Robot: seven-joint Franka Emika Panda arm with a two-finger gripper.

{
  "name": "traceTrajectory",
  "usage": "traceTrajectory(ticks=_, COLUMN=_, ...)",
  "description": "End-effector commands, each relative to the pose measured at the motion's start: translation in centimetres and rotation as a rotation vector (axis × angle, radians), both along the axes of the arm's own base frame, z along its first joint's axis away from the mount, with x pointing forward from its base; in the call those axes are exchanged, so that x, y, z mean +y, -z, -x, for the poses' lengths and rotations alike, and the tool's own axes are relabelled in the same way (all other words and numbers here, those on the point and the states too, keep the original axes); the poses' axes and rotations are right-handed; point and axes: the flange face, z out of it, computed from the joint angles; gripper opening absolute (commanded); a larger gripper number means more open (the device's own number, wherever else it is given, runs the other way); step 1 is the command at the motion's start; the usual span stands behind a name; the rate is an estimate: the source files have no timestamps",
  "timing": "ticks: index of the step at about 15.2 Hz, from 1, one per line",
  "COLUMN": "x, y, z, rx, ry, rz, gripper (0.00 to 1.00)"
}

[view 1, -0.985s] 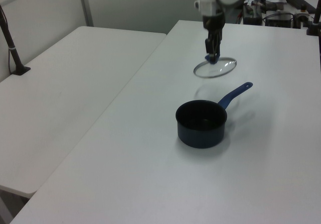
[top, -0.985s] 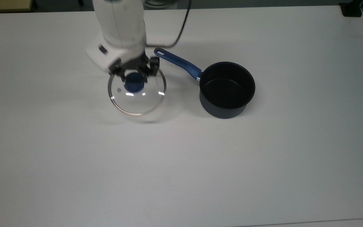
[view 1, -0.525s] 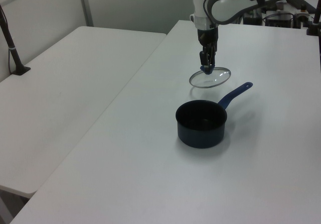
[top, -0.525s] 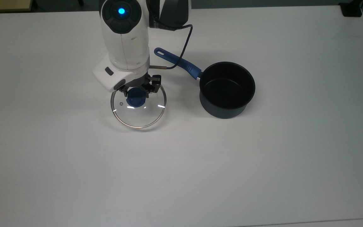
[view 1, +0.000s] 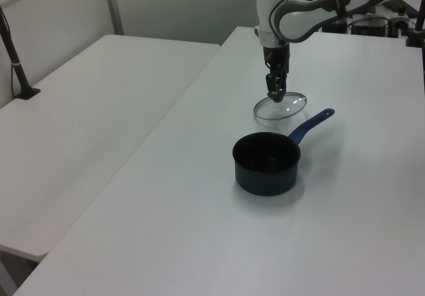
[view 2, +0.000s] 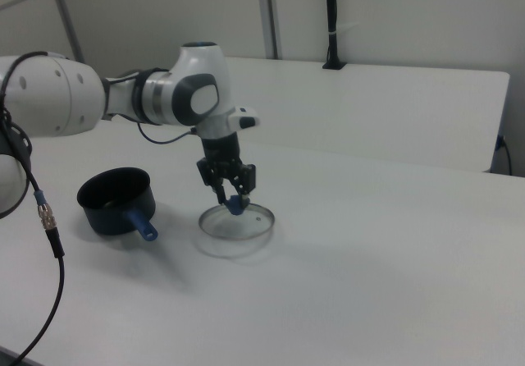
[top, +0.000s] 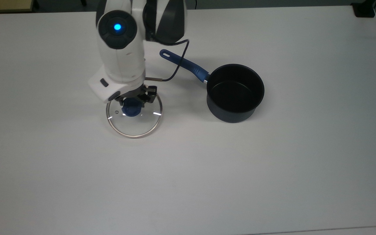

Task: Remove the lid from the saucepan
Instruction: 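Carry the lid beside the saucepan and lower it onto the table, then open the gripper, release the knob, and raise the gripper away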

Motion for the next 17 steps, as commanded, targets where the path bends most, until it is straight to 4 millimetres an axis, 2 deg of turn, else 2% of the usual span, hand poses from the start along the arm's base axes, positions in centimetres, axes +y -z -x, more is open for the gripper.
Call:
traceTrajectory(ticks=1, x=-3.2, y=-0.4, z=0.0, rx=-0.041, ry=0.043, rz=0.026, gripper=0.16)
traceTrajectory(ticks=5, x=-6.4, y=1.5, z=-0.4, rx=-0.055, ry=0.063, rz=0.059, gripper=0.16)
traceTrajectory(ticks=10, x=-8.1, y=3.8, z=-1.1, rx=-0.087, ry=0.070, rz=0.083, gripper=0.16)
traceTrajectory(ticks=13, x=-8.6, y=3.9, z=-1.1, rx=-0.089, ry=0.073, rz=0.084, gripper=0.19)
traceTrajectory(ticks=14, x=-8.6, y=3.9, z=-1.1, rx=-0.089, ry=0.073, rz=0.084, gripper=0.29)
traceTrajectory(ticks=17, x=-8.7, y=3.7, z=-1.0, rx=-0.089, ry=0.080, rz=0.083, gripper=0.86)
